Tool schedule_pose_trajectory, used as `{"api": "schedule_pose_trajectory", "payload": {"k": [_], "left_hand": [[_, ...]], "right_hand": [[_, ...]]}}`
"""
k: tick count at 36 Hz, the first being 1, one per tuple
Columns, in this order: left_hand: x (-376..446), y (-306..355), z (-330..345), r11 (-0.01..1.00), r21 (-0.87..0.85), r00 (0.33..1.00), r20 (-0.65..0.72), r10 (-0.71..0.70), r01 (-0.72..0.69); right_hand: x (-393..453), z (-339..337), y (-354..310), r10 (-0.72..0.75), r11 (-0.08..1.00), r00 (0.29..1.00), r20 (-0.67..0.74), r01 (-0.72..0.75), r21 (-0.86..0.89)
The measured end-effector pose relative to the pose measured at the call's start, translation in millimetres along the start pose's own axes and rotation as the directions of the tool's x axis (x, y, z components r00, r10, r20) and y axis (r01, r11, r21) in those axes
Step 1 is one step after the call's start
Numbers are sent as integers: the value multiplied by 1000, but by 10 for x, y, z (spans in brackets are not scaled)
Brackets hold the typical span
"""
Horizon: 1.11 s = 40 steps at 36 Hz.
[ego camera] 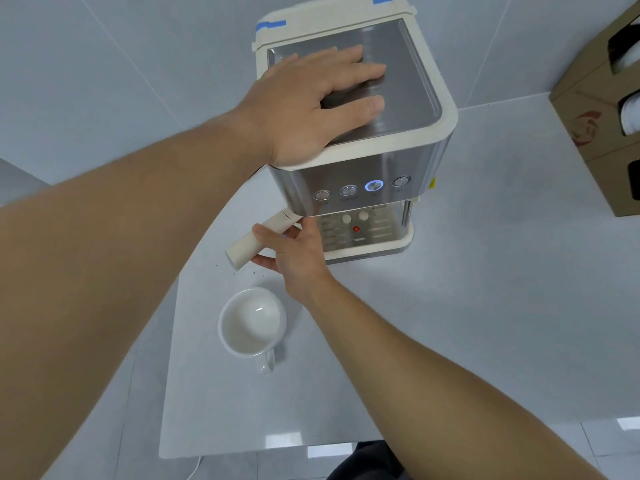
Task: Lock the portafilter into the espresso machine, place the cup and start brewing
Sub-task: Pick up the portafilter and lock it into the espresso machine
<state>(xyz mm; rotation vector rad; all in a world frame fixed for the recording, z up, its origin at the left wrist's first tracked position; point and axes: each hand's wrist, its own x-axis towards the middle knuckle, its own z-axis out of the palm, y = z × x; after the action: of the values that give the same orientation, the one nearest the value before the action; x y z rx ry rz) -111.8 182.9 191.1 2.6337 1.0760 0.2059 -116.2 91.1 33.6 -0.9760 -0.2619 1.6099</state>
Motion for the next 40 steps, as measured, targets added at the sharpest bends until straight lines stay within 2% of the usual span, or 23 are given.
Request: {"api": "schedule_pose_trajectory", "payload": {"k": [7, 17, 40], "left_hand": [[9, -16, 8, 1000, -4, 1000, -2, 2, -2], [17, -17, 11, 1000, -3, 1000, 0, 5, -5], [-11, 34, -19, 999, -8, 999, -15, 36, -36]], "right_hand": [[47, -22, -12, -21, 1000, 1000, -10, 21, -6], [166, -45, -88, -46, 999, 989, -141, 49, 14], [19, -124, -64, -127, 991, 990, -57, 129, 43]]}}
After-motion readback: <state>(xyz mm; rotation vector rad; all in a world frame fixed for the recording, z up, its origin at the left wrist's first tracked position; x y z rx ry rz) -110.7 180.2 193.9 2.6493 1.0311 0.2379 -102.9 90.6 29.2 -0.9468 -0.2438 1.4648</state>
